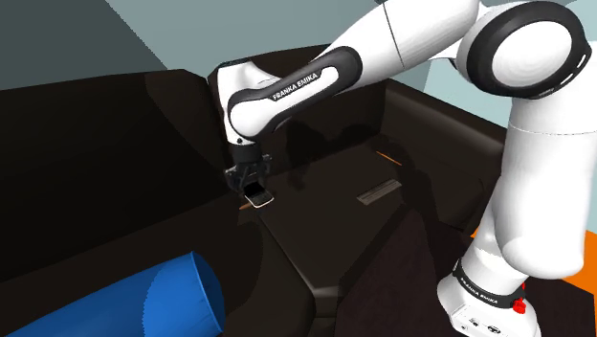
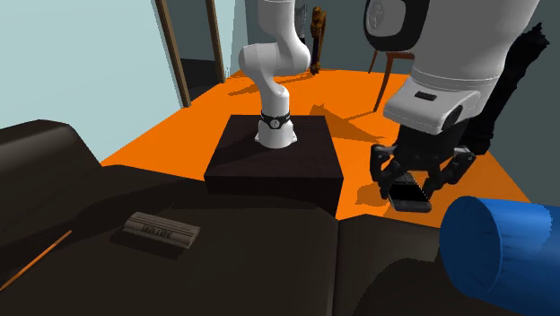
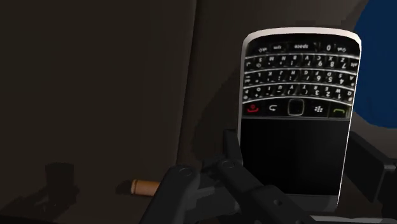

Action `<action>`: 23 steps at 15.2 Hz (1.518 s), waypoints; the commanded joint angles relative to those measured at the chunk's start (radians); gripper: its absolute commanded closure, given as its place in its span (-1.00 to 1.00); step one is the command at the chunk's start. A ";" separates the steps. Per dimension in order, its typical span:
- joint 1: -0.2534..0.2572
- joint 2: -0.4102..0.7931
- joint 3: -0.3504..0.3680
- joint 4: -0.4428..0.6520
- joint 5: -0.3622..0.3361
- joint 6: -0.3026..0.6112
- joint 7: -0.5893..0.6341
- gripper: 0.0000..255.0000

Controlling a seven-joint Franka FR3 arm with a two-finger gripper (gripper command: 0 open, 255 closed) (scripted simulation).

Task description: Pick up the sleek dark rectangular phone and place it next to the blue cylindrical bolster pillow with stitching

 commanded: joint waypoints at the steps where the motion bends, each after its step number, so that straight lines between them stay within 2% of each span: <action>1: 0.027 -0.018 0.017 -0.021 0.000 0.005 0.046 1.00; 8: 0.118 -0.049 0.077 -0.068 -0.007 0.029 0.201 1.00; 14: 0.211 -0.037 0.134 -0.060 -0.027 0.037 0.358 1.00; 23: 0.218 0.017 0.127 -0.116 -0.049 0.145 0.368 1.00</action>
